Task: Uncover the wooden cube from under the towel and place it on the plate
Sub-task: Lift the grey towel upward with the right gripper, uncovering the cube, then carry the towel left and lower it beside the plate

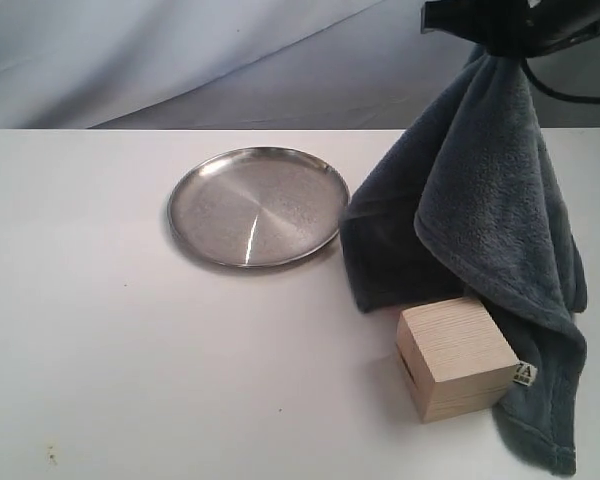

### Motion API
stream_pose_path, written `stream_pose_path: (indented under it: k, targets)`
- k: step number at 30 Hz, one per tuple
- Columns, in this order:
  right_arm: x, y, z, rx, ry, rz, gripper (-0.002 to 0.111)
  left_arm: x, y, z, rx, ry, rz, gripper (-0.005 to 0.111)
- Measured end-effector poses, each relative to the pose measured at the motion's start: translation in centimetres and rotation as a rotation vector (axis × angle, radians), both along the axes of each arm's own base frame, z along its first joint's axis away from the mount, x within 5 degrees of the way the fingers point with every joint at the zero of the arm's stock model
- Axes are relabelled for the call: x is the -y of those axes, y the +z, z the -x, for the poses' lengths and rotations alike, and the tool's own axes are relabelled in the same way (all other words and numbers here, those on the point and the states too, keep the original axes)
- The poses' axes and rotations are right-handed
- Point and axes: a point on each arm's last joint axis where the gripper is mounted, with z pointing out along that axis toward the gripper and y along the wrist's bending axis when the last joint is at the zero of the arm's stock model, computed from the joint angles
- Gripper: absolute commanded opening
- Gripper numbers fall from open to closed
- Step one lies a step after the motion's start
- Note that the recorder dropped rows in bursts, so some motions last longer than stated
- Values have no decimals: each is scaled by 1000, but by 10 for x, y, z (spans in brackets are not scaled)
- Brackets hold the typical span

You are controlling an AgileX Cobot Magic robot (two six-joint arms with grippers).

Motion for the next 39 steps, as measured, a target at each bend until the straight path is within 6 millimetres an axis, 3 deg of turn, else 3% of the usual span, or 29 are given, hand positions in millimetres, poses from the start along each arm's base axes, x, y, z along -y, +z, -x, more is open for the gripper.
stream_pose_path:
  k: [8,14,28,39]
  targets:
    - [-19,11,-11,3,68,-131,0,0,0,0,0,0,0,0]
    - [-40,10,-1,-28,195,-158,0,0,0,0,0,0,0,0]
    - [-124,11,64,-33,484,-156,0,0,0,0,0,0,0,0]
    - [-170,9,125,-80,663,-128,0,0,0,0,0,0,0,0]
